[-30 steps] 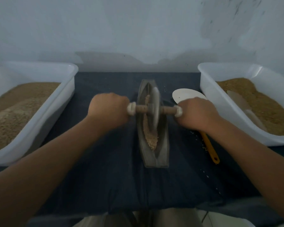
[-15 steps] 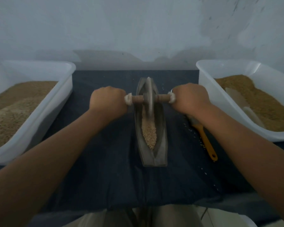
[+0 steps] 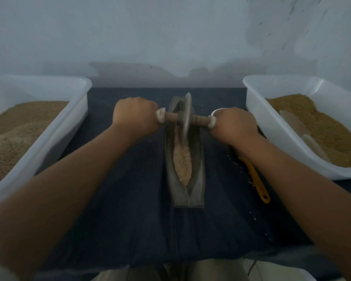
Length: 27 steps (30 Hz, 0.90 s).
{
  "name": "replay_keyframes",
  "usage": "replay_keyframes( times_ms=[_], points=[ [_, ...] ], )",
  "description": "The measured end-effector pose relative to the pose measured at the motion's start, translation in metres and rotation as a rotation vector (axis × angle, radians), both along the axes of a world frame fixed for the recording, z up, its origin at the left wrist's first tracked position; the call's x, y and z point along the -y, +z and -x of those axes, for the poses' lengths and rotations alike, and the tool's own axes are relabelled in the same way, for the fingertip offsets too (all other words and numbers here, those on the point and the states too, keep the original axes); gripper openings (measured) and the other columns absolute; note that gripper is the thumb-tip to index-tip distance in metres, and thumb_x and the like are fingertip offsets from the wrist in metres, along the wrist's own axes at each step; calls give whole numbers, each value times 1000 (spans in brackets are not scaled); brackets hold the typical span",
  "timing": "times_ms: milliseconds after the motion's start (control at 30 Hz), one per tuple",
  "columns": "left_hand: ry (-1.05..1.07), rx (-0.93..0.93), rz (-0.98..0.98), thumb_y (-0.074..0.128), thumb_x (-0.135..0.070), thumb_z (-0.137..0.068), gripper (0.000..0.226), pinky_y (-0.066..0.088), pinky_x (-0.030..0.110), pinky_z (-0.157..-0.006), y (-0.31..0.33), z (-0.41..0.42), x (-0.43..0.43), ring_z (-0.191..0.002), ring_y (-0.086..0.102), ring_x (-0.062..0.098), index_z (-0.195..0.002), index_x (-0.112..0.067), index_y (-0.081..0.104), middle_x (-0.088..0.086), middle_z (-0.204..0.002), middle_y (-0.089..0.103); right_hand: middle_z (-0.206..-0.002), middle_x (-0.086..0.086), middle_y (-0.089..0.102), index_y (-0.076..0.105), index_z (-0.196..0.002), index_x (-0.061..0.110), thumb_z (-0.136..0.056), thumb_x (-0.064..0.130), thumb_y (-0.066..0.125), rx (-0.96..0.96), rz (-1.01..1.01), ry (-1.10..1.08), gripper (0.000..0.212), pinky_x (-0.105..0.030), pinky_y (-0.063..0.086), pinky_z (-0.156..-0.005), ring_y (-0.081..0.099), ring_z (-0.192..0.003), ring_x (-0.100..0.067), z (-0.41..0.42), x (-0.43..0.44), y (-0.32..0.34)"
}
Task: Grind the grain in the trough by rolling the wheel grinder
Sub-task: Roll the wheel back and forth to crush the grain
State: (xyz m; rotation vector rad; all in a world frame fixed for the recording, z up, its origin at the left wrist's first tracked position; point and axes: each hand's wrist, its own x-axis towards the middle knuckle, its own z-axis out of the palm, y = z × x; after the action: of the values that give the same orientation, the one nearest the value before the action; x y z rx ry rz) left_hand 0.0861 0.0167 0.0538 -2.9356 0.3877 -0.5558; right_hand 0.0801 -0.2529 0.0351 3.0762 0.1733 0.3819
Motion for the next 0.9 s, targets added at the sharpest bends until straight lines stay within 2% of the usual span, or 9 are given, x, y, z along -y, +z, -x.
replay_keyframes(
  times_ms=[67,133,233,300,433,533,633,800,900],
  points=[
    [2,-23,2,57,-48,-88,32,46,34,-63,0,8,-1,-72,66,33,-71,-21,55,-2,-66,52,-72,5,62,59,-73,26,-94,47,52,-43,10,3,30,-31,40,-57,59,-66,-17,5,-1,6],
    [-32,-30,3,56,-46,-86,33,40,30,-57,-13,33,-13,-59,56,28,-65,-23,47,-6,-62,49,-64,6,59,57,-67,26,-94,48,52,-48,32,47,35,-30,41,-55,58,-60,-15,30,5,7],
    [-143,86,14,62,-48,-79,43,15,20,-49,-35,89,-34,-41,32,19,-61,-27,31,-12,-51,31,-50,11,45,46,-59,33,-86,58,47,52,73,199,37,-23,27,-44,44,-45,-4,81,17,2],
    [-206,159,109,59,-49,-79,41,10,18,-52,-43,106,-41,-39,27,20,-62,-29,28,-13,-51,24,-45,14,35,37,-58,35,-82,61,44,126,77,278,36,-20,23,-41,34,-39,0,96,19,2],
    [-89,91,140,52,-51,-89,44,31,27,-52,-45,68,-28,-48,51,28,-60,-26,30,-9,-55,39,-49,12,38,41,-57,30,-92,50,54,194,152,184,42,-21,16,-48,34,-43,-4,60,6,4],
    [4,9,214,56,-48,-90,41,45,32,-59,-36,21,-15,-61,58,29,-62,-24,41,-2,-67,58,-54,8,42,42,-58,27,-88,44,62,177,162,93,40,-24,22,-49,35,-46,-11,19,-1,10],
    [49,-50,244,56,-46,-92,37,49,34,-63,-30,10,-9,-70,65,32,-65,-23,46,1,-74,64,-59,5,46,45,-61,26,-87,45,65,115,162,81,38,-27,29,-51,41,-51,-17,5,-8,21],
    [-61,88,90,51,-49,-90,41,23,23,-49,-42,63,-27,-44,38,16,-60,-25,37,-9,-54,43,-58,9,46,46,-66,28,-93,45,50,121,137,99,33,-25,27,-49,42,-49,-10,64,4,4],
    [-200,217,99,60,-44,-87,42,13,18,-53,-45,92,-36,-38,29,19,-63,-27,31,-8,-49,38,-54,9,46,44,-66,30,-92,58,32,102,1,156,40,-30,39,-46,45,-45,-11,102,16,-14]
  ],
)
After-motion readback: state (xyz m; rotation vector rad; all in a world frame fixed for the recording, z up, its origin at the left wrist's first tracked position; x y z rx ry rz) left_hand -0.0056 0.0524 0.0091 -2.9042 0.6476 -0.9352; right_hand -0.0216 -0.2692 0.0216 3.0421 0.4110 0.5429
